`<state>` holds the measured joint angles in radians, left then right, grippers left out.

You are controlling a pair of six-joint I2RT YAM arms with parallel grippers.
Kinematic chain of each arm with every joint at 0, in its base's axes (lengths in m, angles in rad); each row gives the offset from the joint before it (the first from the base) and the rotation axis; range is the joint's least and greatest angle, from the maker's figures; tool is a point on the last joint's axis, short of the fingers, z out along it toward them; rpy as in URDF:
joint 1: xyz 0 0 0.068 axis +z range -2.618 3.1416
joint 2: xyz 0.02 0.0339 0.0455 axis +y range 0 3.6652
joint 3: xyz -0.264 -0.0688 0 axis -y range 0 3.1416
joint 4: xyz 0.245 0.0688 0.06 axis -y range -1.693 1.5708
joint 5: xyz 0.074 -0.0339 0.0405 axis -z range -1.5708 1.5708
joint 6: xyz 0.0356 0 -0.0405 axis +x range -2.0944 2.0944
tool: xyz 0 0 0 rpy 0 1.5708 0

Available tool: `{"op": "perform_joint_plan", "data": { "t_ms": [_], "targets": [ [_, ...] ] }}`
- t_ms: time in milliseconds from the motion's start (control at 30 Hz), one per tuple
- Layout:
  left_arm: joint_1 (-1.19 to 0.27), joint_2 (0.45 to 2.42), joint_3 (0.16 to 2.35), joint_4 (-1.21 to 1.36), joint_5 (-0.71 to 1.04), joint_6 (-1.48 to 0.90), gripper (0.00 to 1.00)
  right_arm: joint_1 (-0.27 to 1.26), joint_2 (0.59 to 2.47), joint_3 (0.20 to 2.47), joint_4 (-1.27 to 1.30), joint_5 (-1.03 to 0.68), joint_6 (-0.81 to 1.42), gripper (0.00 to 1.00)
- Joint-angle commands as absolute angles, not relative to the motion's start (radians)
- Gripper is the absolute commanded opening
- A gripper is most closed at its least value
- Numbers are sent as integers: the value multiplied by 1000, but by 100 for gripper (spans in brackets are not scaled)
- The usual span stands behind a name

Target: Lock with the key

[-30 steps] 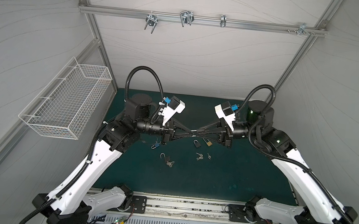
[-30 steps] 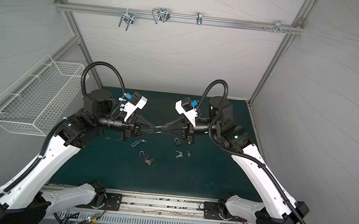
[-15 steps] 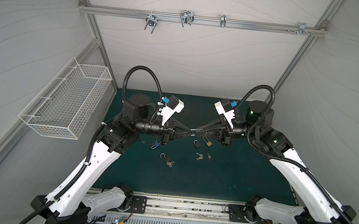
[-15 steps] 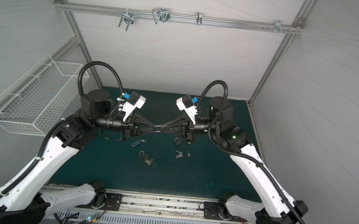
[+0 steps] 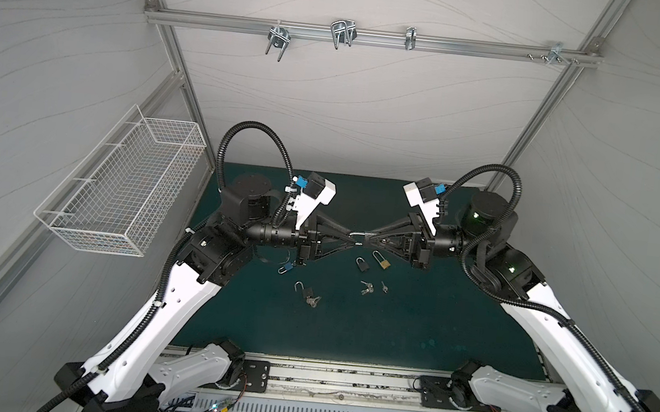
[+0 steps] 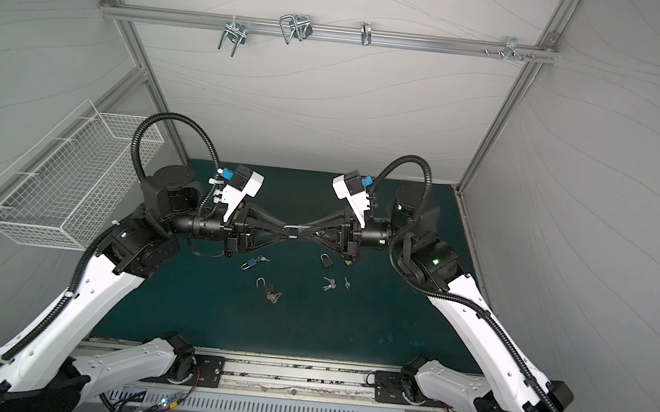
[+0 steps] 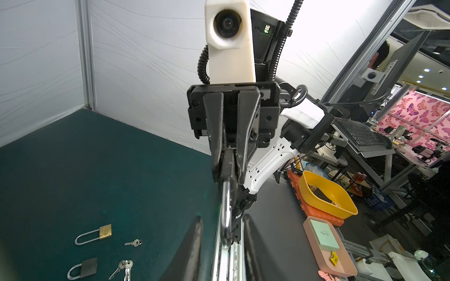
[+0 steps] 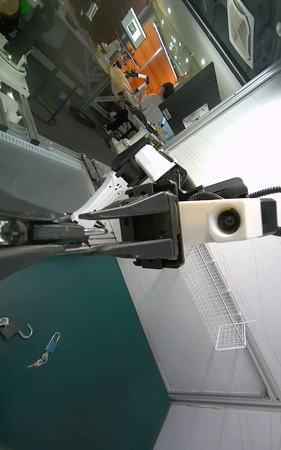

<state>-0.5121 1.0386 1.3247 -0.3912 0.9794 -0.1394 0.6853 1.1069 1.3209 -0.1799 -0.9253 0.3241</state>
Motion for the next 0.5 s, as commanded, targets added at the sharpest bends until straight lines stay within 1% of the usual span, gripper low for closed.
{"op": "perform_joint_plan", "data": {
  "t_ms": [0, 100, 333, 467],
  "targets": [
    [-509, 1025, 1325, -334, 1017, -153, 28, 683, 1090, 1325, -132, -938, 338, 0],
    [-509, 1019, 1319, -324, 1023, -159, 23, 682, 1086, 1324, -135, -943, 333, 0],
    [-508, 1019, 1316, -286, 1046, -183, 23, 681, 1092, 1329, -167, -938, 312, 0],
    [-510, 1013, 1312, -289, 1048, -176, 19, 682, 1095, 1333, -180, -936, 303, 0]
  ]
}}
